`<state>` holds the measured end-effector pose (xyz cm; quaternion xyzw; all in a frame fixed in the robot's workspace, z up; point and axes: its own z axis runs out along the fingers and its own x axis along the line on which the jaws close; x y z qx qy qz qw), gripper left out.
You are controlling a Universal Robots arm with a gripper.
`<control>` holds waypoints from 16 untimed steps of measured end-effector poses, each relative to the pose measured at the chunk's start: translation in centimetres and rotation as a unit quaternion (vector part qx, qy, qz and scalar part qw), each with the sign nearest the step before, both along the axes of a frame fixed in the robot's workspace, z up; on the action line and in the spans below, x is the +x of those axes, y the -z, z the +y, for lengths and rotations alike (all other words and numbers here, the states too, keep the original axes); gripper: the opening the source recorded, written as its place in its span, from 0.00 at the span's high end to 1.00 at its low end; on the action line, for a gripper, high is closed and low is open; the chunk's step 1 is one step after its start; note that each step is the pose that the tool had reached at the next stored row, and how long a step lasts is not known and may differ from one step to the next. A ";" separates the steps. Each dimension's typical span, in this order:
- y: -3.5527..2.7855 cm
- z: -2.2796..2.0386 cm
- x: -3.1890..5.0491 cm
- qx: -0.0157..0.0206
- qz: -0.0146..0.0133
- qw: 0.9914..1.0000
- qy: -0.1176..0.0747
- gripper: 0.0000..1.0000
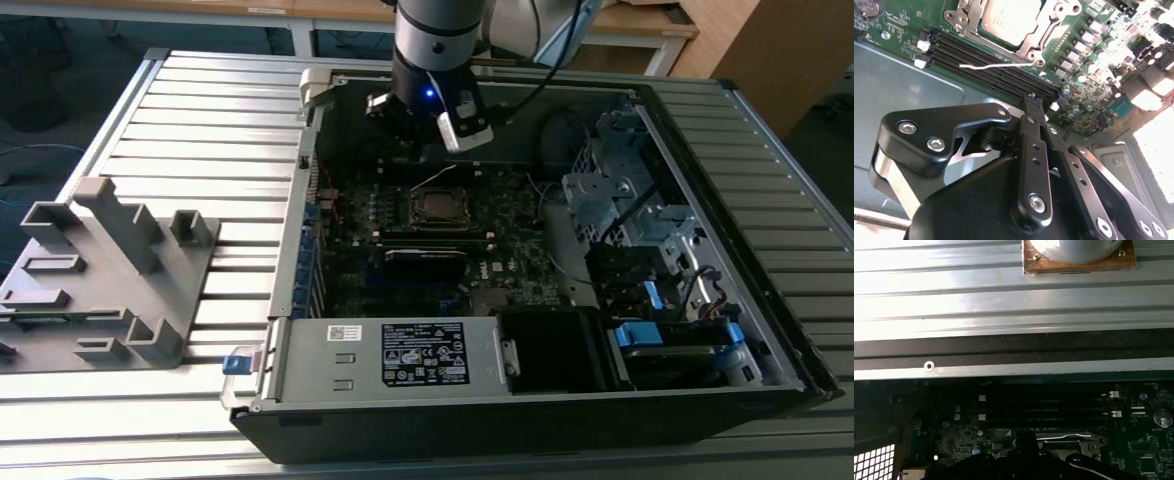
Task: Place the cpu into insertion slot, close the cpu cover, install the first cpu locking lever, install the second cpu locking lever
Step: 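Install the first cpu locking lever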
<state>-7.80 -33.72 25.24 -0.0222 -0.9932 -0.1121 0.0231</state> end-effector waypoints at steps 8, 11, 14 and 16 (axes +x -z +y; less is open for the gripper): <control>0.13 0.09 -0.01 -0.015 -0.005 1.000 0.006 0.90; 0.28 0.29 0.17 -0.020 -0.005 1.000 0.007 0.90; 0.45 0.41 0.66 -0.022 -0.005 1.000 0.007 0.90; 0.51 0.47 0.94 -0.022 -0.005 1.000 0.008 0.90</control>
